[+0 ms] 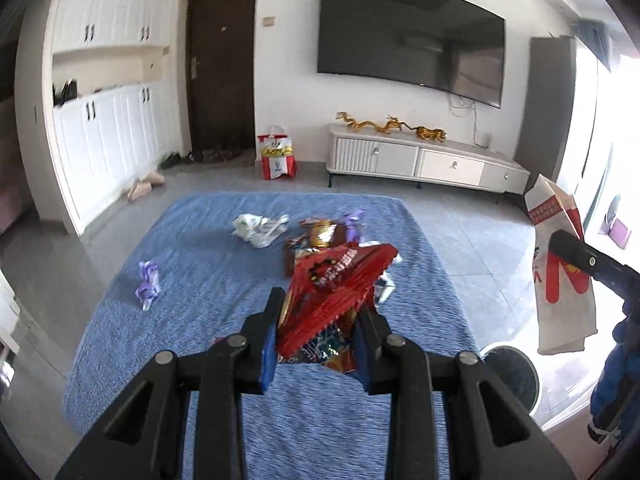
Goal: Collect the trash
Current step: 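Carry both bags over the white bin and open both tools, then bring both open tools back over the remaining trash on the rug, then grasp the white tissue with left tool while right tool grasps blue-white milk carton, then carry tissue and carton over the white bin and open both tools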
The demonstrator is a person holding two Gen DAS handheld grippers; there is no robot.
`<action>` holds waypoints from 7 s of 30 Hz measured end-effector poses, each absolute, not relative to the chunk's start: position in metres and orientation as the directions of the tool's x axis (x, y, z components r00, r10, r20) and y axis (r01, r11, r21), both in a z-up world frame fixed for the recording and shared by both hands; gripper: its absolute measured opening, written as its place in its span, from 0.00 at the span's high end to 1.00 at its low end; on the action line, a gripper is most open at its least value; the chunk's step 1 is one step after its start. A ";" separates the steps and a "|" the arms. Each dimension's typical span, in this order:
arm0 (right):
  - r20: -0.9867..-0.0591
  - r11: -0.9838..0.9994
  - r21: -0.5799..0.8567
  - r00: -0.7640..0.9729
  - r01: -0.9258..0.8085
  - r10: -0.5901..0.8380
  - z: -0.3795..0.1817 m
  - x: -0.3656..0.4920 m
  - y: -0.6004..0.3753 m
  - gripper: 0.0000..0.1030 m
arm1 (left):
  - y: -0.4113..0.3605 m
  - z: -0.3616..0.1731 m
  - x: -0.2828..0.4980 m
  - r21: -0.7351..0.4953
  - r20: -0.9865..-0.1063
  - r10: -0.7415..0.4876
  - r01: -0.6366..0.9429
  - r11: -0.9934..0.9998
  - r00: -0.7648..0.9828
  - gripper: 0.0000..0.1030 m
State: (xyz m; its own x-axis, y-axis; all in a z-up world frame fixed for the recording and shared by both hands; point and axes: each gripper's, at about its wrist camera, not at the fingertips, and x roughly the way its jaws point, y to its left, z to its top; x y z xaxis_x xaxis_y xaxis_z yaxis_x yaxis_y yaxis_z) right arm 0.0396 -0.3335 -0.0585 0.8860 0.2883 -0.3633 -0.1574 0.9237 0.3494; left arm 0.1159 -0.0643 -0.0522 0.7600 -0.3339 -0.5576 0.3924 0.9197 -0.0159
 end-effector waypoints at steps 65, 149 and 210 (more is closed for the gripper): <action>-0.584 0.855 0.301 0.790 0.422 -0.184 -0.168 -0.060 -0.514 0.55 | -0.312 -0.119 0.053 -0.040 -0.698 -0.552 0.745 0.666 0.456 0.53; -0.699 0.930 0.327 0.619 -0.169 0.358 -0.213 0.273 -0.303 0.36 | -0.122 -0.207 0.288 -0.278 -0.738 -0.545 0.556 0.784 0.399 0.41; -0.534 0.927 0.374 0.823 0.026 0.192 -0.133 0.011 -0.398 0.44 | -0.072 -0.086 0.115 -0.200 -0.637 -0.534 0.550 0.811 0.556 0.84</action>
State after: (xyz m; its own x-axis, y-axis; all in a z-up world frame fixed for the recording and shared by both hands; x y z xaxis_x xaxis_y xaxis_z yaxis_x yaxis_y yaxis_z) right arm 0.0108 -0.3979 -0.1326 0.8233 0.1918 -0.5342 0.0265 0.9272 0.3737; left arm 0.1145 -0.0717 -0.0860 0.5556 -0.5340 -0.6373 0.5501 0.8108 -0.1999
